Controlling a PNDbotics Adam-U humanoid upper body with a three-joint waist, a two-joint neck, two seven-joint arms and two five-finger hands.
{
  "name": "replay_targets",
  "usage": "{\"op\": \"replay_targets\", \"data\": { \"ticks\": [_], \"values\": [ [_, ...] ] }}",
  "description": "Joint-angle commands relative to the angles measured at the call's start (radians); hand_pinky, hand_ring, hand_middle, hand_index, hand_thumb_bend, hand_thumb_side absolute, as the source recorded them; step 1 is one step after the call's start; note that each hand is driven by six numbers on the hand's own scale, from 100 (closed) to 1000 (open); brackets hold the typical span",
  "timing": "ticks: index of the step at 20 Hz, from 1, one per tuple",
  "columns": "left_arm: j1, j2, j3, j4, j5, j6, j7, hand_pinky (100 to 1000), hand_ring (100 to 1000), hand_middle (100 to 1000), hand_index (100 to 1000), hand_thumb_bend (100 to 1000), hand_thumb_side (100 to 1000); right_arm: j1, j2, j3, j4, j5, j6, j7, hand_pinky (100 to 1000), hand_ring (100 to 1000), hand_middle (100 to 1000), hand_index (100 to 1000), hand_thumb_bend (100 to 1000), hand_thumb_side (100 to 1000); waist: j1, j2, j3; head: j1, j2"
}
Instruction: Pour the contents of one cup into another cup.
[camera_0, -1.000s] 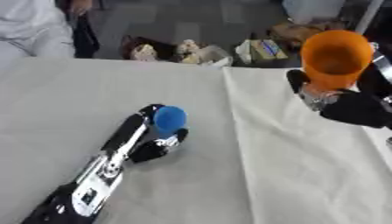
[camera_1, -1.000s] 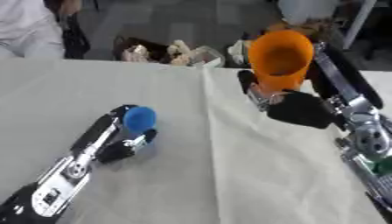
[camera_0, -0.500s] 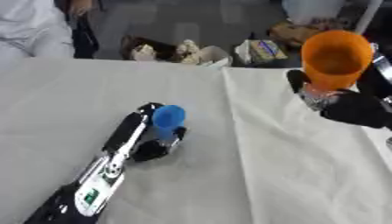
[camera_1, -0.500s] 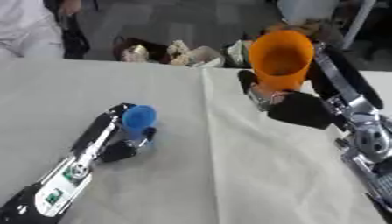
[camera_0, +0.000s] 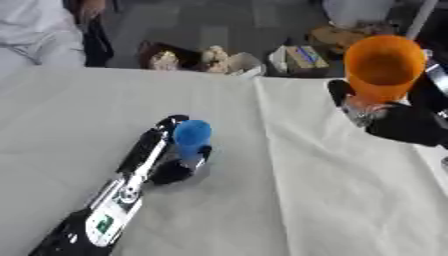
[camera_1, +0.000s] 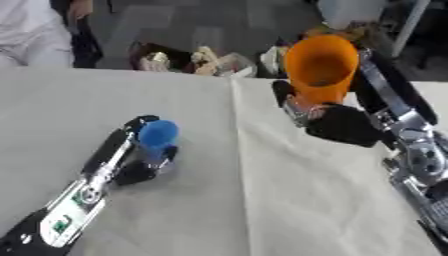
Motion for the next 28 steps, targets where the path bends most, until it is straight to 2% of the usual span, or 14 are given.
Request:
{"op": "replay_targets", "data": {
  "ticks": [1,6,10,19,22,28],
  "values": [
    [0.004,0.000,-0.001,0.031,0.024,0.000,-0.006,625,724,877,733,100,550,-0.019,-0.013,-0.007,-0.008,-0.006,0.001,-0.005,266,538,630,570,100,313,-0.018,-0.009,0.000,-0.001,-0.014],
    [0.004,0.001,-0.002,0.031,0.036,-0.001,0.001,586,660,860,727,100,532,-0.020,-0.013,-0.007,-0.008,-0.007,0.003,-0.007,265,538,630,570,100,314,-0.018,-0.011,0.001,-0.001,-0.014],
    [0.004,0.006,-0.002,0.026,0.027,-0.006,0.007,567,604,807,714,100,527,-0.020,-0.013,-0.007,-0.007,-0.007,0.004,-0.009,264,538,629,569,100,312,-0.017,-0.012,0.002,-0.002,-0.012],
    [0.007,0.012,0.001,0.024,0.017,-0.013,0.026,506,536,752,670,100,513,-0.024,-0.013,-0.007,-0.007,-0.009,0.004,-0.010,260,537,628,568,100,304,-0.018,-0.014,0.004,-0.004,-0.007],
    [0.005,0.018,0.001,0.016,0.012,-0.014,0.033,459,491,731,660,100,500,-0.025,-0.015,-0.008,-0.006,-0.010,0.006,-0.015,260,537,628,567,100,303,-0.017,-0.016,0.005,-0.005,-0.004],
    [0.002,0.023,0.002,0.004,0.017,-0.009,0.041,425,466,702,632,100,509,-0.027,-0.016,-0.008,-0.006,-0.011,0.008,-0.020,259,537,628,567,100,304,-0.015,-0.019,0.006,-0.008,0.000]
  ]
}}
